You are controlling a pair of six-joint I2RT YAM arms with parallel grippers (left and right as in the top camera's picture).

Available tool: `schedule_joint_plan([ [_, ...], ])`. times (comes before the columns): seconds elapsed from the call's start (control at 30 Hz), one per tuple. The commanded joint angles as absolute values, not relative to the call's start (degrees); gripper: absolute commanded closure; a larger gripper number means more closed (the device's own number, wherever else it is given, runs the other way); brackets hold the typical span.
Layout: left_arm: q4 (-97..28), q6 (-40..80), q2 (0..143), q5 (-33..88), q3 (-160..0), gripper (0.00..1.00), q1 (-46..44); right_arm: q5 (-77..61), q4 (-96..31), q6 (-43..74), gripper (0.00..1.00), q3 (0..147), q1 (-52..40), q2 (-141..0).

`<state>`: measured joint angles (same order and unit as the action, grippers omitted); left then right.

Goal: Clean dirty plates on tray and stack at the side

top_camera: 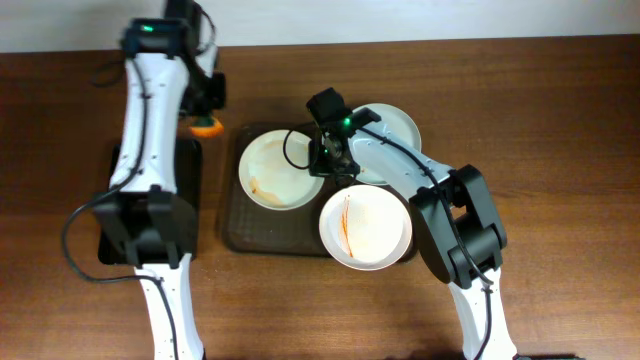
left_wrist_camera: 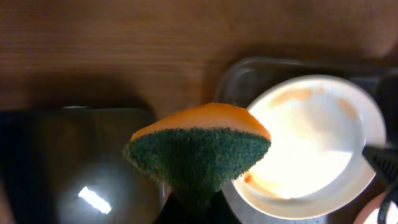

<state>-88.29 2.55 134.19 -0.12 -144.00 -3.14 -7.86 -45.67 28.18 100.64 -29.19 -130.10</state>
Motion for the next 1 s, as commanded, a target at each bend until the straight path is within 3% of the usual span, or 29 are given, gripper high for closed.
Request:
schedule_joint_plan([
  [0.0, -89.5, 1.9, 133.5, 0.7, -147.7, 1.00, 0.5, -7.6, -50.7, 20.9, 0.96, 105.1, -29.2, -126.3],
  [0.17, -89.7, 1.9, 134.5, 4.4, -147.0, 1.00, 1.4, 1.1, -54.2, 19.9, 0.96, 106.8, -29.4, -116.2],
  [0.33, -89.5, 3.4, 135.4, 5.2, -147.0, 1.00, 1.2, 22.0, -55.1, 17.5, 0.96, 106.8, -33.2, -112.5],
  [0.47, -88.6, 3.9, 136.0, 5.2, -144.5, 1.00, 1.2, 47.9, -55.9, 19.0, 0.96, 106.0, -42.5, -113.2],
  [0.63, -86.8, 4.9, 136.0, 5.2, -140.3, 1.00, 1.2, 65.5, -55.1, 22.6, 0.96, 106.0, -49.6, -114.1],
  [0.97, -86.0, 5.8, 136.0, 5.2, -138.4, 1.00, 1.2, 61.5, -55.1, 24.4, 0.96, 106.0, -50.4, -114.2],
])
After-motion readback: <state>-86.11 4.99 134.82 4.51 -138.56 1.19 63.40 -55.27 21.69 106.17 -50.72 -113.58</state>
